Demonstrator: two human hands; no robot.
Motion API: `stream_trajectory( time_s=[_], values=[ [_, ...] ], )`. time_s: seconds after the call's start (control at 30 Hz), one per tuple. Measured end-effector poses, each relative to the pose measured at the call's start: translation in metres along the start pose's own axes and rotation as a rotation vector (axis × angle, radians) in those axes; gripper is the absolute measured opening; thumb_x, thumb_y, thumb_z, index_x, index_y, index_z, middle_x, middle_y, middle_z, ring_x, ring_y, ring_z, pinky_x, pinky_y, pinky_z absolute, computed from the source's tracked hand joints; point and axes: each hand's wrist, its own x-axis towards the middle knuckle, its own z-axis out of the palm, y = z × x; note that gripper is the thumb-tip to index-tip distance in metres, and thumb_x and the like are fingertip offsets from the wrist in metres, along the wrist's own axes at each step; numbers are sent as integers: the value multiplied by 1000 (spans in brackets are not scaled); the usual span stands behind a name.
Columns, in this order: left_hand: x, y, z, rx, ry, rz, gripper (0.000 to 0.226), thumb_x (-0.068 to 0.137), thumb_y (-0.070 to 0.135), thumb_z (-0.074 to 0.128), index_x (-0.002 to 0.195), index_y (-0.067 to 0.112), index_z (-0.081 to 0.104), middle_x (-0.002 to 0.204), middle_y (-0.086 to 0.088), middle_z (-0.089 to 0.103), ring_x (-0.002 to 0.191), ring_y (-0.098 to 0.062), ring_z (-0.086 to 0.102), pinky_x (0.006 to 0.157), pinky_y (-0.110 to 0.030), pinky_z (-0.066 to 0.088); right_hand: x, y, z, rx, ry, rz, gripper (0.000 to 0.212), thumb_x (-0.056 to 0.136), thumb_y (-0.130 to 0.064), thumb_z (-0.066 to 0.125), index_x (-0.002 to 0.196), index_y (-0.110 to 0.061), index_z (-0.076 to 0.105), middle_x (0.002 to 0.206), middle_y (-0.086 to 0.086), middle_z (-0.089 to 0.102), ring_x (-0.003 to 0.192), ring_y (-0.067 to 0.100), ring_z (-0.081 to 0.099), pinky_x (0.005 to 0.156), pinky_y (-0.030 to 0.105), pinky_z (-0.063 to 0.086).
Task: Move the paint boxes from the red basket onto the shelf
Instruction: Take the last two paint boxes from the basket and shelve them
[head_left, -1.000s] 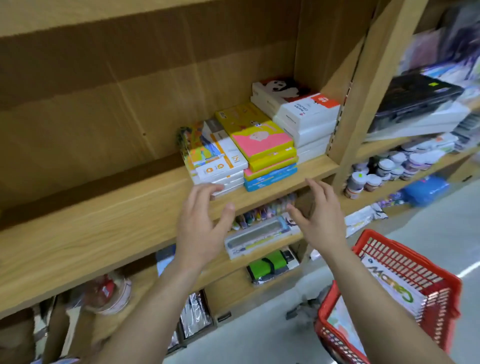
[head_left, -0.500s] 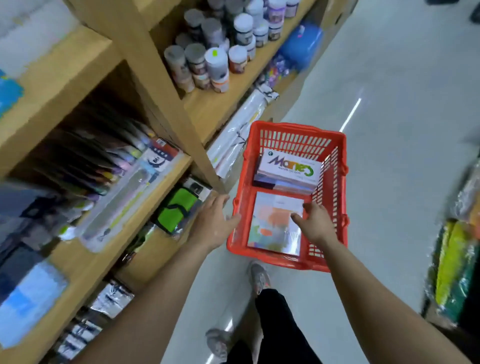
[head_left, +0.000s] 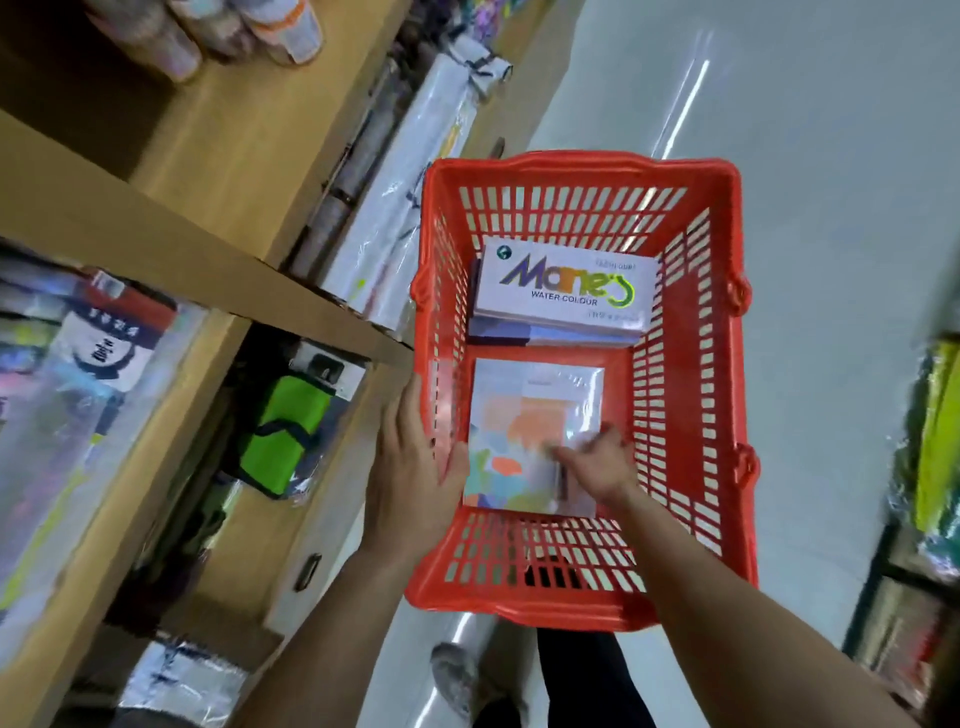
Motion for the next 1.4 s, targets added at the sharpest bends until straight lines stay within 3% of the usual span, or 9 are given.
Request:
stream_trajectory(
  time_s=[0.2,0.37,0.43,0.5,0.63,0.77,1.03,1.2,1.4],
  values=[
    [-1,-1,-2,26,-38,-8,86,88,24,70,157,18,19,146,3,30,129,-15,37,96,-30,35,1,0,2,121,-64,23,96,65,-71,75,132,-12,43,137,16,33,125,35,42,107,48,41],
    [7,12,-16,96,38,67,72,88,39,59,150,11,36,147,-10,36,135,-28,40,111,-29,30,11,2,-6,248,-78,-25,91,55,-67,84,121,-9,60,122,9,60,108,27,60,98,41,49],
    [26,30,-21,133,126,190,63,86,37,58,143,11,47,140,-9,45,129,-27,44,112,-17,22,12,0,-6,160,-53,-20,101,52,-73,80,127,-11,55,125,11,61,120,32,55,104,47,43],
    [55,51,-16,160,95,285,54,87,35,58,136,14,55,132,-6,57,121,-26,50,108,-27,34,11,-1,-7,116,-54,-6,107,50,-77,74,133,-15,47,128,8,55,130,33,43,107,41,35],
    [130,80,28,289,-113,326,49,90,30,64,136,14,58,136,-7,60,125,-30,53,103,-42,39,15,2,-5,291,-46,-11,92,57,-53,85,130,-16,42,120,0,49,119,20,42,94,26,37],
    [208,85,81,482,-265,337,63,95,43,59,149,15,43,154,-8,46,140,-28,41,116,-41,28,18,7,2,337,-66,-71,62,78,-13,80,120,-17,34,94,-12,62,89,9,66,58,10,43],
    [245,66,117,561,-162,381,87,72,77,65,135,19,47,122,-10,68,114,-32,63,98,-43,45,12,6,-5,212,-2,-92,56,78,-12,80,107,-24,34,77,-23,48,68,-4,52,52,5,37],
    [259,68,113,665,-216,485,86,69,84,59,118,14,54,102,-9,72,90,-33,69,64,-33,39,6,8,-10,195,-36,-63,57,78,-16,81,107,-26,33,85,-19,53,80,6,57,70,20,46],
    [255,58,109,690,-402,493,94,72,89,46,129,14,56,121,-8,60,108,-30,59,82,-41,48,-2,6,-17,173,-26,-98,53,82,-20,78,104,-29,32,89,-14,57,83,11,67,74,30,57]
  ],
)
